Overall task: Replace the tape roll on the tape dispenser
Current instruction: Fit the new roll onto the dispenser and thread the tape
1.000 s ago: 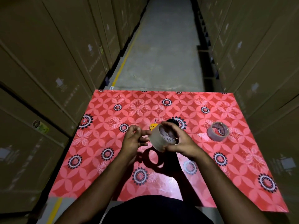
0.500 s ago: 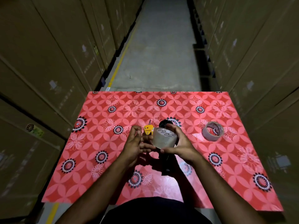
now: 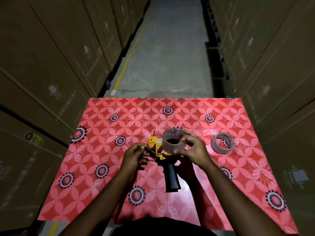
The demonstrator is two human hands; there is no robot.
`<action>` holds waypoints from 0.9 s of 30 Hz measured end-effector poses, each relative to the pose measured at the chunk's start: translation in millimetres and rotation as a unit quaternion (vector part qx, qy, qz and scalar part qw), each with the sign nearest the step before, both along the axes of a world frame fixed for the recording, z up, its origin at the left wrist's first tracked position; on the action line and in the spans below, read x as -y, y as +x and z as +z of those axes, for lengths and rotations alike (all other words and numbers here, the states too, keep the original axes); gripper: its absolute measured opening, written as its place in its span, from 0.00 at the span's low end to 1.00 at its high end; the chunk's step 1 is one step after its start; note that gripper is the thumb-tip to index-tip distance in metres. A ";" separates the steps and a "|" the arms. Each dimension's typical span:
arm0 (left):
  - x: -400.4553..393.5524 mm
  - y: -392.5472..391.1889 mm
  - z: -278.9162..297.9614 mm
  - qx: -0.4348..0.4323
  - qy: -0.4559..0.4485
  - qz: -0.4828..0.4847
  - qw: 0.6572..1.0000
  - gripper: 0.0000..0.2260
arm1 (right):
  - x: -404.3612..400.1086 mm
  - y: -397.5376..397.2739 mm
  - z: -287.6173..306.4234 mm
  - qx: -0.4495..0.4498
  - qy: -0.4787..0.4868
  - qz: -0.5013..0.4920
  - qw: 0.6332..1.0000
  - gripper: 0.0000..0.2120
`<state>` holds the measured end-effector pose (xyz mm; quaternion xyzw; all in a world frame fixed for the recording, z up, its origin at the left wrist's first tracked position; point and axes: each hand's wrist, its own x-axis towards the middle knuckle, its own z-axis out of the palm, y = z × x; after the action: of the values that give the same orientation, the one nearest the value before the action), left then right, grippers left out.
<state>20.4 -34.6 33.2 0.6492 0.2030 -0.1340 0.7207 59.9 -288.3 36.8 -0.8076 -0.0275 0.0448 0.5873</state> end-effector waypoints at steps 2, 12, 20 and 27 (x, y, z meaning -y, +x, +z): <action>-3.1 0.9 -3.2 -0.013 0.050 0.026 0.998 0.11 | 4.5 15.0 0.0 0.034 -0.050 0.014 0.998 0.16; 17.0 50.7 21.7 0.096 0.302 -0.201 0.927 0.33 | -11.6 55.7 -13.0 0.106 -0.183 0.110 0.971 0.15; 41.4 72.6 -9.2 0.073 0.331 -0.247 0.908 0.40 | 5.3 53.2 -24.1 0.060 -0.197 0.090 0.974 0.11; 39.7 80.7 -18.8 0.102 0.290 -0.236 0.922 0.39 | 4.9 50.0 -24.2 -0.004 -0.156 0.067 0.986 0.34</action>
<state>101.1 -74.2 14.4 0.8692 -0.0013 -0.1684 0.4649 109.8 -293.3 12.6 -0.8853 -0.0715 0.0908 0.4503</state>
